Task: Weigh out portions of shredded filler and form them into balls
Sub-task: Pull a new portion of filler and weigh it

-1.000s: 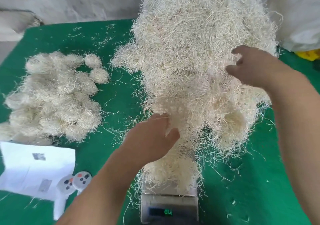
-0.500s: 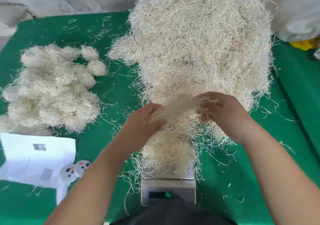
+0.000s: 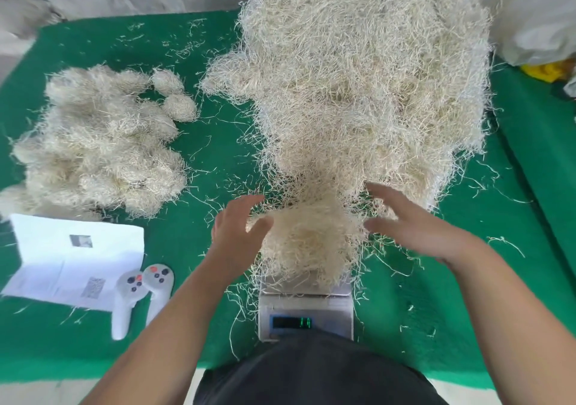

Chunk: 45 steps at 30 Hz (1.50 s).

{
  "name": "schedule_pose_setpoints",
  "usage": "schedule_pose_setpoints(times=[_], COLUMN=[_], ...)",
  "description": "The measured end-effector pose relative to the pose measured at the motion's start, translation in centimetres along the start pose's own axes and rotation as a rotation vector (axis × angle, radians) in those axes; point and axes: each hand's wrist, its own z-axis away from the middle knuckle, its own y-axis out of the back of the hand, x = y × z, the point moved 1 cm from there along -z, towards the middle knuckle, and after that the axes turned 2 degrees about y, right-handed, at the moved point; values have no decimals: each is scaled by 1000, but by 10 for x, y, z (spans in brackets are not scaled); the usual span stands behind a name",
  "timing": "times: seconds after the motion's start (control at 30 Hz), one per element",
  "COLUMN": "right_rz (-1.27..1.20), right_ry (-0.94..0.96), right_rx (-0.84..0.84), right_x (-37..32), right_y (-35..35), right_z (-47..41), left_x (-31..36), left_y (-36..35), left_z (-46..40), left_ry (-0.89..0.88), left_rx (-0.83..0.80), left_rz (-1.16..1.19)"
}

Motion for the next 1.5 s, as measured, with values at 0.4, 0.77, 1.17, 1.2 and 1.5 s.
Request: schedule_pose_setpoints(times=[0.4,0.77,1.17,1.2,1.5], right_rz=[354,371,383,405,110], right_ry=[319,304,232,195,78], right_rx=[131,145,138,96,119], right_x=[-29,-31,-18,-13,-11], right_y=[-59,-61,-64,-67,-125], right_z=[-27,-18,-27,-29,-44], left_x=[35,35,25,21,26], left_y=[-16,-19,-21,-23,-66], left_z=[-10,-3,-7,-8,4], left_ry=[-388,-573,-323,-226,112], left_rx=[-17,86,102,71,-299], left_rz=[-257,-343,-227,-217,363])
